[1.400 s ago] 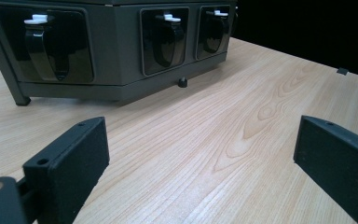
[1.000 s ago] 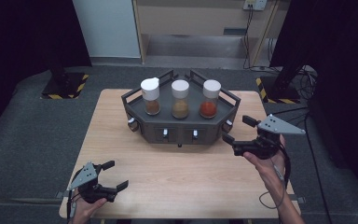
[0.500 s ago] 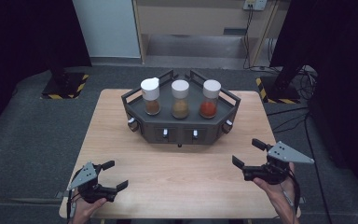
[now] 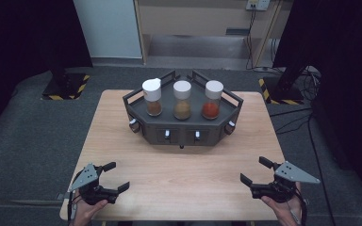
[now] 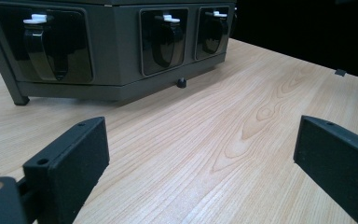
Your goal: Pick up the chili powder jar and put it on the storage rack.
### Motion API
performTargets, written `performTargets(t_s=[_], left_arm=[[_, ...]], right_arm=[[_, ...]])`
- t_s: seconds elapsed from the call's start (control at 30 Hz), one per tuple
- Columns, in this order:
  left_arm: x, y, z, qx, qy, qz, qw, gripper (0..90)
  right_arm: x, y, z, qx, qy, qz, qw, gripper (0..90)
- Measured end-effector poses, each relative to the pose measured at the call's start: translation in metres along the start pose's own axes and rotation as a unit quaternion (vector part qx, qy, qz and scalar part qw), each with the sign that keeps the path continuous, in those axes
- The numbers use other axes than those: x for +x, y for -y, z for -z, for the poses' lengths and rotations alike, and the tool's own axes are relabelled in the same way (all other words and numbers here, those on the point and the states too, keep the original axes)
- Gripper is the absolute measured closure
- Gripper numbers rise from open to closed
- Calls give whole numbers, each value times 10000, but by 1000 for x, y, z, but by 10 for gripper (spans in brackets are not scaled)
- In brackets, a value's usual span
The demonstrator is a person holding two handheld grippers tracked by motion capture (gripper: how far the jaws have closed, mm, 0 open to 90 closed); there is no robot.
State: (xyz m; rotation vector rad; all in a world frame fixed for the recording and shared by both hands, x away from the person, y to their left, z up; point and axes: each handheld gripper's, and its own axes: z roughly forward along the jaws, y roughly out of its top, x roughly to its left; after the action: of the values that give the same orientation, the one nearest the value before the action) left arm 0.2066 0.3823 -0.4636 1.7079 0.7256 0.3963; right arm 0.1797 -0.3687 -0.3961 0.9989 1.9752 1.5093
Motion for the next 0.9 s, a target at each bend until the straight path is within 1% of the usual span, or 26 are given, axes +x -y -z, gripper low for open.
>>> performTargets(t_s=[0.3, 0.4, 0.53, 0.67, 0.73, 0.9], left_arm=[[0, 0, 0, 9, -4, 0, 10000, 24], [1, 0, 0, -12, 9, 12, 10000, 23], [1, 1, 0, -17, 5, 6, 10000, 24], [1, 1, 0, -18, 5, 11, 10000, 24], [1, 1, 0, -23, 11, 15, 10000, 24], [1, 1, 0, -33, 23, 18, 10000, 24]], right_arm=[[-5, 18, 0, 107, 61, -102, 9999, 47], [-6, 23, 0, 115, 53, -96, 9999, 47], [-9, 28, -1, 124, 53, -101, 9999, 47], [-9, 31, -2, 123, 90, -57, 9999, 50], [-7, 32, -1, 75, 139, 14, 9999, 50], [-9, 34, -1, 87, 117, -2, 9999, 50]])
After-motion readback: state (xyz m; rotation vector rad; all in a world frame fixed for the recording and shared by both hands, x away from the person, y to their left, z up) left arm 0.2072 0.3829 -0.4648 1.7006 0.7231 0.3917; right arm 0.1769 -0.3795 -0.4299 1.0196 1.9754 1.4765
